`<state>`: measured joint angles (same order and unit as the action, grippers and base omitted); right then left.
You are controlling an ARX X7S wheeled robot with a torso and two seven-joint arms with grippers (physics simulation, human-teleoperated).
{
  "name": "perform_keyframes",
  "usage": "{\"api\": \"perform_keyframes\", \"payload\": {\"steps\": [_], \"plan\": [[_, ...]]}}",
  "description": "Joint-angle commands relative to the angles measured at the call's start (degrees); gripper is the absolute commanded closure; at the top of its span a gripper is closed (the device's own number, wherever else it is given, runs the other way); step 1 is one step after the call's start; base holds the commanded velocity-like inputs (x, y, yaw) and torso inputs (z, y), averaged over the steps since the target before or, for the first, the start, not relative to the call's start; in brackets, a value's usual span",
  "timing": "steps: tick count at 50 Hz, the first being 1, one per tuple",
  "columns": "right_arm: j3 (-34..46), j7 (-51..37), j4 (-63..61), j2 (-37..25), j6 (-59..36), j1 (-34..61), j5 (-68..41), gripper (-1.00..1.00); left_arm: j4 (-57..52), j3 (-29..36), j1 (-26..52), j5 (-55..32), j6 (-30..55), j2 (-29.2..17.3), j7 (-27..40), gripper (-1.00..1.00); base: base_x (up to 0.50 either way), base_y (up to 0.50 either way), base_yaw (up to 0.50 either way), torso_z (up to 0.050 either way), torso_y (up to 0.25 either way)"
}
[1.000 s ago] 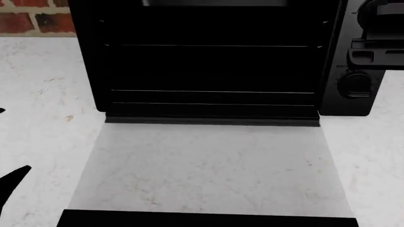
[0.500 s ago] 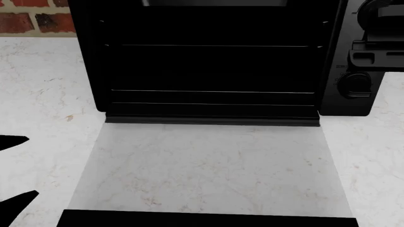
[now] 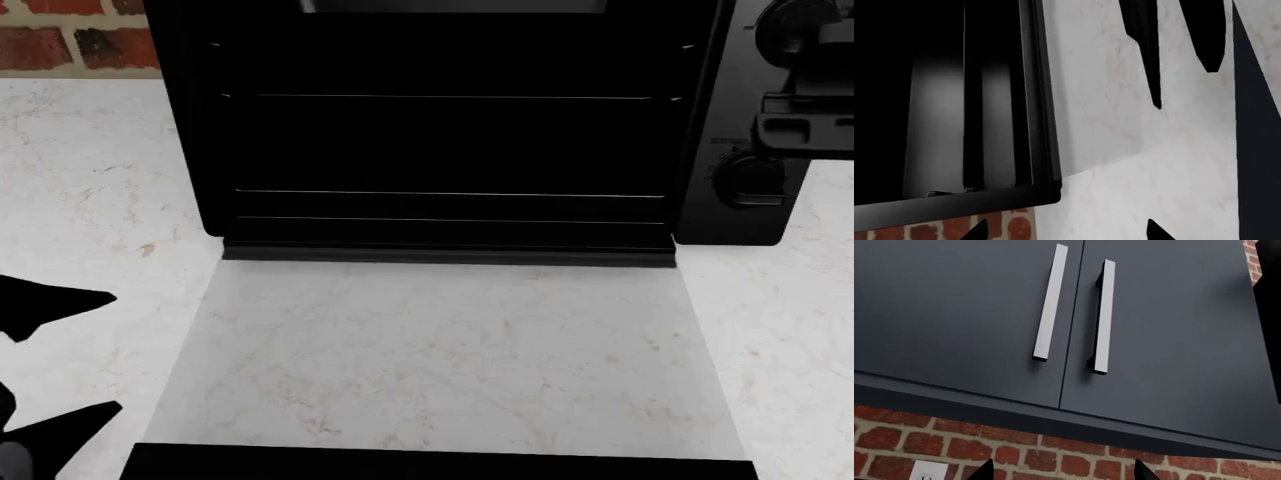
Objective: Close the toaster oven door.
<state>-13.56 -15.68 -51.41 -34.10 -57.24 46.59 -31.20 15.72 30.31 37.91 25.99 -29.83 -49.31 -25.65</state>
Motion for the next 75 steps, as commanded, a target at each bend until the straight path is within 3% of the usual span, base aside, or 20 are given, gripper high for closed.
{"api": "perform_keyframes", "payload": {"steps": [1,18,47,75], "plan": [[-0.53,-0.26,-0.24,-0.35,-0.18,-0.24,-0.42,-1.00,4.85,2.48,3.54,1.43,-2.64,3.11,-0.41,-1.00,0.00,0.00,0.00,0.000,0.000],[-1.02,-0.40,0.06,-0.72,0.73,-1.20,-0.38,-1.00,8.95,5.21,6.03,3.06,-4.94,6.15,-0.58,-1.00,0.00,0.00,0.00,0.000,0.000],[-2.29,-1.28,-0.78,-1.20,-0.02,-1.38,-1.99,-1.00,6.08,7.53,6.70,2.25,-9.09,6.89,-1.94,-1.00,0.00,0.00,0.00,0.000,0.000],[-2.67,-2.59,-1.80,-1.94,-2.24,0.60,-4.34,-1.00,2.72,2.24,6.47,-4.20,-4.64,7.95,2.09,-1.00,0.00,0.00,0.00,0.000,0.000]]}}
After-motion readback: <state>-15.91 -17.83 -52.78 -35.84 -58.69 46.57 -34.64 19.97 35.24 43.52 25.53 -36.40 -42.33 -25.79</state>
